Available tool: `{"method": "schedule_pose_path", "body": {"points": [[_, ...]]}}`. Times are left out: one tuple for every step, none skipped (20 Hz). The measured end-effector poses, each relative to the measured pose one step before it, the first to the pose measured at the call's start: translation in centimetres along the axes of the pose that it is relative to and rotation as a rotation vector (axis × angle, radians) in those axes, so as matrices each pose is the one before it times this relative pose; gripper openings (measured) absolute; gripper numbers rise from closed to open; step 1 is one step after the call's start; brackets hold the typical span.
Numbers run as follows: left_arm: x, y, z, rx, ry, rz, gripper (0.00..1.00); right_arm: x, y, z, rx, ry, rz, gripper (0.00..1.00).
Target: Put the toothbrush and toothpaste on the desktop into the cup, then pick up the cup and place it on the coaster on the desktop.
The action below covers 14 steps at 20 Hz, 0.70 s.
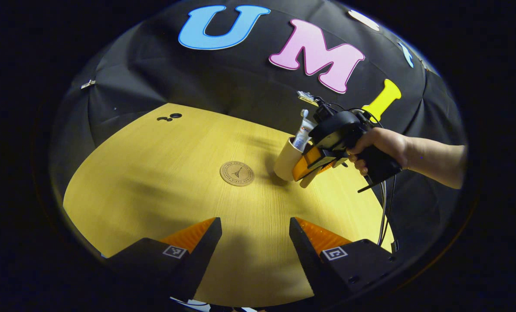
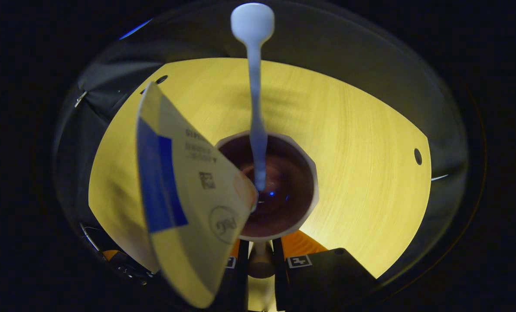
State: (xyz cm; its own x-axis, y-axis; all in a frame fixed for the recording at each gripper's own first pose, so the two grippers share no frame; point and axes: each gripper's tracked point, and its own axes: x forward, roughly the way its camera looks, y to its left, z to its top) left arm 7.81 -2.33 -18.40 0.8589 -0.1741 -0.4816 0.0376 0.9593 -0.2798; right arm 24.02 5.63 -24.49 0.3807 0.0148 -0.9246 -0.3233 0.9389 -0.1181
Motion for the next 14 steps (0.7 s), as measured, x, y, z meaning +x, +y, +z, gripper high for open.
{"method": "schedule_pose_path", "body": {"points": [[-0.213,0.573,0.028,-0.00561,-0.00193,0.00846,0.98,0.054,0.901,0.230,-0.00581,0.00206,0.00873,0.34],[-0.165,0.483,0.023,-0.00883,-0.00268,0.00585,0.98,0.021,0.998,0.364,-0.00500,0.00229,0.01220,0.34],[-0.218,0.424,0.078,-0.01106,-0.00198,0.00601,0.98,0.165,1.031,0.286,-0.01006,0.00263,0.01129,0.34],[-0.161,0.464,-0.061,-0.01065,-0.00069,0.00595,0.98,0.125,1.016,0.237,-0.01618,0.00273,0.00875,0.34],[-0.129,0.443,-0.017,-0.00931,0.00189,0.00521,0.98,0.190,0.986,0.201,-0.01476,-0.00006,0.01036,0.34],[-0.051,0.426,-0.111,-0.00753,0.00271,0.00748,0.98,0.304,0.881,0.250,-0.00709,-0.00001,0.00878,0.34],[-0.156,0.456,0.036,-0.00563,-0.00216,0.00751,0.98,0.241,0.788,0.136,-0.00457,0.00469,0.00603,0.34],[-0.086,0.455,0.150,-0.00716,-0.00351,0.00938,0.98,0.278,0.755,0.077,-0.00626,0.00449,0.00303,0.34],[-0.108,0.357,0.162,-0.00871,-0.00286,0.00617,0.98,0.304,0.601,-0.005,-0.00836,0.00612,0.00123,0.34],[-0.164,0.276,0.106,-0.00874,-0.00430,0.00247,0.97,0.172,0.307,-0.051,-0.00873,0.00852,0.00062,0.34],[-0.106,0.284,0.199,-0.00610,-0.00508,0.00157,0.98,0.295,0.592,-0.064,-0.00549,0.00549,0.00343,0.34],[-0.096,0.225,0.013,-0.00418,-0.00296,0.00317,0.98,0.265,0.415,0.025,-0.00291,0.00599,0.00235,0.34],[-0.167,0.242,-0.007,-0.00367,-0.00196,0.00398,0.98,0.126,0.318,0.018,0.00057,0.00389,0.00283,0.34],[-0.054,0.121,0.037,-0.00333,-0.00137,0.00170,0.97,0.140,0.256,0.062,0.00126,0.00023,0.00186,0.34]]}}
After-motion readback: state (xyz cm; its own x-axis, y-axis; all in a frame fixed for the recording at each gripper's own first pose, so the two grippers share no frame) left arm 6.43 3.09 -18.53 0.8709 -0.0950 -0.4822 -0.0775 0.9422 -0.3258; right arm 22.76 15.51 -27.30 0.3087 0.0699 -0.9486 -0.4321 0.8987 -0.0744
